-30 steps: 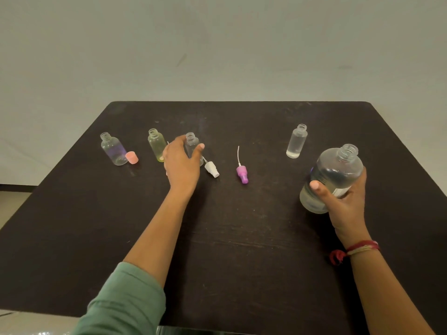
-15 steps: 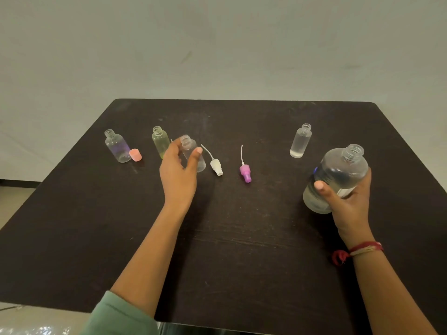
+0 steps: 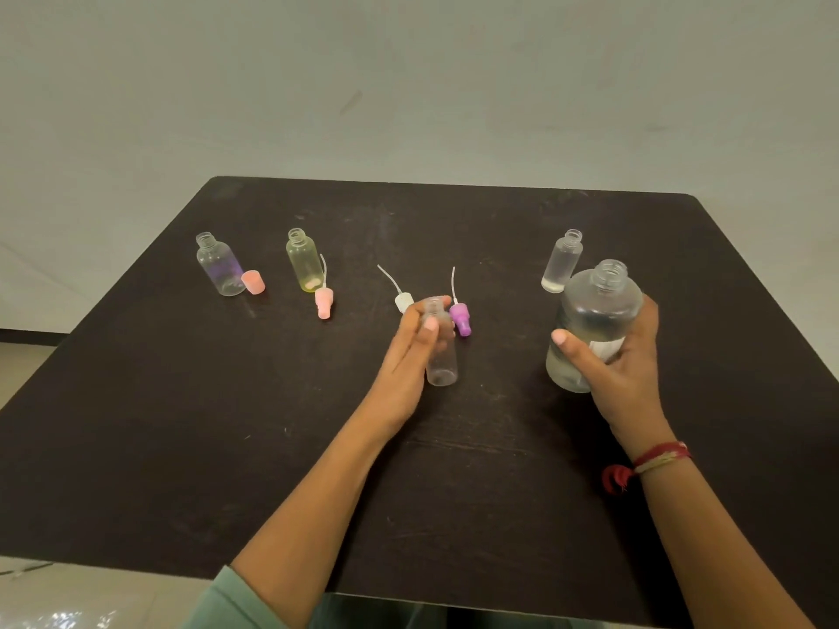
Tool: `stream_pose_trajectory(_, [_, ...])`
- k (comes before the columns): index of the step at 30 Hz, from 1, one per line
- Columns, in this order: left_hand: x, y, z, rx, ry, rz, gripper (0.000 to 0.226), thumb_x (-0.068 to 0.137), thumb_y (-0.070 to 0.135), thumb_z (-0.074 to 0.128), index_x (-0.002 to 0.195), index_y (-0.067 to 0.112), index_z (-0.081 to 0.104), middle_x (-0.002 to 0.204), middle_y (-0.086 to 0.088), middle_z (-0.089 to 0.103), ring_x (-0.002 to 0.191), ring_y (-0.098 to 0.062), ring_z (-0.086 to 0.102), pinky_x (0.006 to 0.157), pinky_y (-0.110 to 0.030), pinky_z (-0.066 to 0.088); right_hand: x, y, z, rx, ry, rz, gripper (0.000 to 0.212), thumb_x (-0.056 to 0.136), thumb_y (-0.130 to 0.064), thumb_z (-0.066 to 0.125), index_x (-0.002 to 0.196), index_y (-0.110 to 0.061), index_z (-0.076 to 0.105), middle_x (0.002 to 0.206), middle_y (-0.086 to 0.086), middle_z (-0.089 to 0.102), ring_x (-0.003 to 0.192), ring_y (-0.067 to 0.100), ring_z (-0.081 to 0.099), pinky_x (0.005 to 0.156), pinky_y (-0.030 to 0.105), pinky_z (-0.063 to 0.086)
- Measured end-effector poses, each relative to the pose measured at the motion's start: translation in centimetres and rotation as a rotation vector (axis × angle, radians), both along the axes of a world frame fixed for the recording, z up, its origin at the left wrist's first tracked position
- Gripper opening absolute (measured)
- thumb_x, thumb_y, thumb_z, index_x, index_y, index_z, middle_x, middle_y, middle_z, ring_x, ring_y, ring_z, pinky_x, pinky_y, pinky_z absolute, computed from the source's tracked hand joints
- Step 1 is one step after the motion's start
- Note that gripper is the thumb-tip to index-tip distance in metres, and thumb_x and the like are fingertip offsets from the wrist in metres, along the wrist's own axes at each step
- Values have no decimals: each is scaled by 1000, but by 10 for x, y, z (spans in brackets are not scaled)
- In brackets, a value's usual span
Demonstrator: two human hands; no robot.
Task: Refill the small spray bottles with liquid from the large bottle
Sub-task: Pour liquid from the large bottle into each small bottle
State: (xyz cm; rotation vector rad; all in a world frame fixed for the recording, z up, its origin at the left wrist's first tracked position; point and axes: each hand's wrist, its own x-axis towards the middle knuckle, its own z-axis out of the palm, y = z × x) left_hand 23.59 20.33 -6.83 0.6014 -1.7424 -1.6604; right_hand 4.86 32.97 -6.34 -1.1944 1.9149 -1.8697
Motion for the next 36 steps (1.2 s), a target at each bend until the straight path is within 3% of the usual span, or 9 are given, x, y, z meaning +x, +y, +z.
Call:
stream_pose_trajectory(3, [4, -6, -7, 53, 36, -71, 35, 97, 25, 49, 133, 26, 48, 123, -1, 63, 121, -15, 57, 102, -25, 43, 5, -3, 5, 32, 21, 32, 79, 64, -50, 72, 129, -35, 30, 123, -25, 40, 114, -8, 47, 91, 8, 41])
stream_pose_trajectory(6, [4, -6, -7, 141, 76, -72, 41, 82, 26, 68, 121, 18, 59, 113, -5, 69, 110, -18, 64, 95, -25, 47, 8, -6, 15, 71, 132, 78, 78, 69, -50, 70, 131, -33, 27, 121, -43, 36, 116, -12, 44, 93, 7, 39])
stream_pose_trajectory(11, [3, -9, -9, 212, 106, -76, 32, 66, 26, 76, 98, 23, 75, 99, 3, 73, 98, -13, 67, 87, -24, 51, 8, -12, 25, 186, 389, 93, 79, 75, -54, 70, 140, -29, 30, 140, -6, 40, 128, 13, 42, 107, 45, 40])
stream_pose_trajectory(14, [3, -12, -10, 248, 134, -99, 47, 60, 37, 86, 104, 23, 75, 115, 2, 70, 112, -14, 63, 95, -29, 49, 11, -16, 29, 226, 530, 51, 75, 76, -51, 70, 137, -24, 36, 134, -3, 45, 123, 13, 44, 105, 45, 39])
stream_pose_trajectory(18, [4, -12, -10, 231, 114, -120, 83, 65, 49, 82, 129, 0, 57, 139, -13, 54, 131, -24, 50, 112, -43, 37, 13, -20, 30, 247, 644, 30, 69, 75, -41, 75, 132, -17, 44, 128, -3, 50, 117, 12, 45, 102, 36, 35])
stream_pose_trajectory(20, [4, -12, -10, 228, 108, -131, 77, 69, 44, 82, 130, 4, 58, 140, -12, 54, 131, -27, 50, 112, -45, 36, 13, -22, 29, 259, 687, 18, 69, 75, -35, 78, 131, -15, 44, 127, -1, 51, 115, 14, 46, 100, 34, 33])
stream_pose_trajectory(24, [3, -12, -11, 223, 82, -154, 55, 75, 29, 70, 126, 12, 60, 136, -3, 58, 127, -26, 53, 110, -39, 39, 12, -22, 24, 304, 805, -22, 68, 76, -31, 77, 132, -18, 42, 127, 2, 52, 120, 24, 47, 112, 54, 24])
stream_pose_trajectory(31, [2, -11, -11, 229, 112, -174, 46, 77, 29, 68, 122, 19, 64, 136, -10, 57, 131, -22, 50, 108, -30, 41, 10, -22, 24, 358, 933, -71, 65, 77, -29, 75, 132, -23, 40, 127, 5, 52, 123, 27, 46, 116, 54, 11])
stream_pose_trajectory(36, [3, -12, -10, 227, 116, -190, 49, 74, 37, 76, 120, 21, 67, 123, 1, 66, 123, -15, 56, 99, -24, 44, 11, -21, 29, 364, 1008, -96, 61, 78, -24, 71, 132, -21, 44, 126, 6, 52, 123, 28, 46, 117, 52, 5])
